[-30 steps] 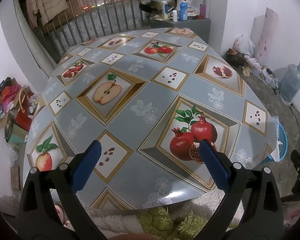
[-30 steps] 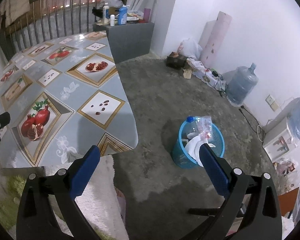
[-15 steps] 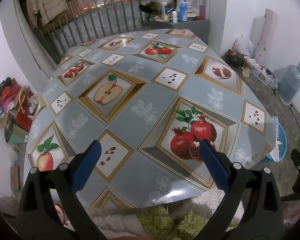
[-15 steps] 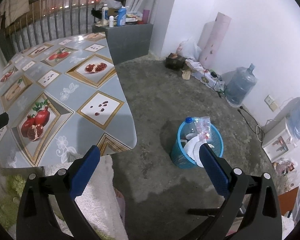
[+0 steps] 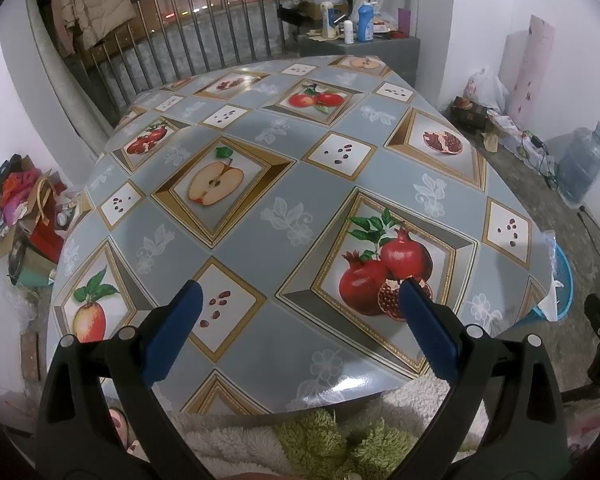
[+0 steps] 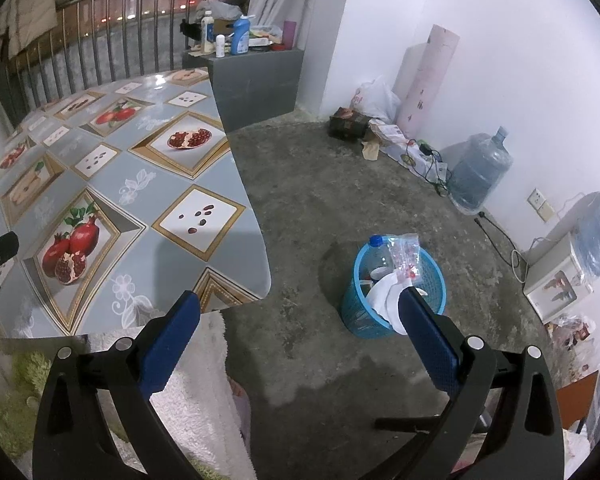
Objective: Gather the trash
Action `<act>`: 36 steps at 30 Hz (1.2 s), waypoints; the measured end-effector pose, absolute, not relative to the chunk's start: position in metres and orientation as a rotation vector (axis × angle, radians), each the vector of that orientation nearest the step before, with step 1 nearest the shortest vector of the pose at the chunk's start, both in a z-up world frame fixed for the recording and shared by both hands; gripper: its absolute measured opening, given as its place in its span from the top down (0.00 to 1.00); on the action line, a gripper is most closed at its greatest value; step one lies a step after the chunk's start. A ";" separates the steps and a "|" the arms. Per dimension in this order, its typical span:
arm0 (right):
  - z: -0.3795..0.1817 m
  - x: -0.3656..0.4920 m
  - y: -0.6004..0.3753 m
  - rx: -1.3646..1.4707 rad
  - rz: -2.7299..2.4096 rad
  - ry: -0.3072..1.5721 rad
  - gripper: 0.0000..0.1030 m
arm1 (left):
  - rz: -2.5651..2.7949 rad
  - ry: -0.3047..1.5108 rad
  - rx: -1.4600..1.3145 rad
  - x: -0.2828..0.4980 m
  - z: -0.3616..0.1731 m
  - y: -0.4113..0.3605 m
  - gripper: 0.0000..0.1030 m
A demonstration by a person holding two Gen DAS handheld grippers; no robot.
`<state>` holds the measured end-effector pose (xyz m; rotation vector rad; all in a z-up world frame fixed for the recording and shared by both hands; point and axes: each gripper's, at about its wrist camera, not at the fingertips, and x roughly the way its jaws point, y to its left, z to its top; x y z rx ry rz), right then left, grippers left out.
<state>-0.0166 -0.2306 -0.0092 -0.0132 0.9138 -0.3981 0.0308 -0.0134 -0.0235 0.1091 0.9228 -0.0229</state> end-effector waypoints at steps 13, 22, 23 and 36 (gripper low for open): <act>-0.006 -0.016 -0.229 -0.012 -0.398 0.908 0.07 | -0.023 0.924 0.108 0.030 -0.024 -0.012 0.09; -0.005 -0.014 -0.226 -0.010 -0.399 0.905 0.07 | -0.024 0.924 0.108 0.031 -0.023 -0.012 0.09; -0.005 -0.015 -0.226 -0.010 -0.399 0.906 0.07 | -0.023 0.924 0.108 0.031 -0.023 -0.012 0.09; -0.006 -0.016 -0.226 -0.010 -0.399 0.905 0.07 | -0.024 0.922 0.109 0.031 -0.023 -0.011 0.09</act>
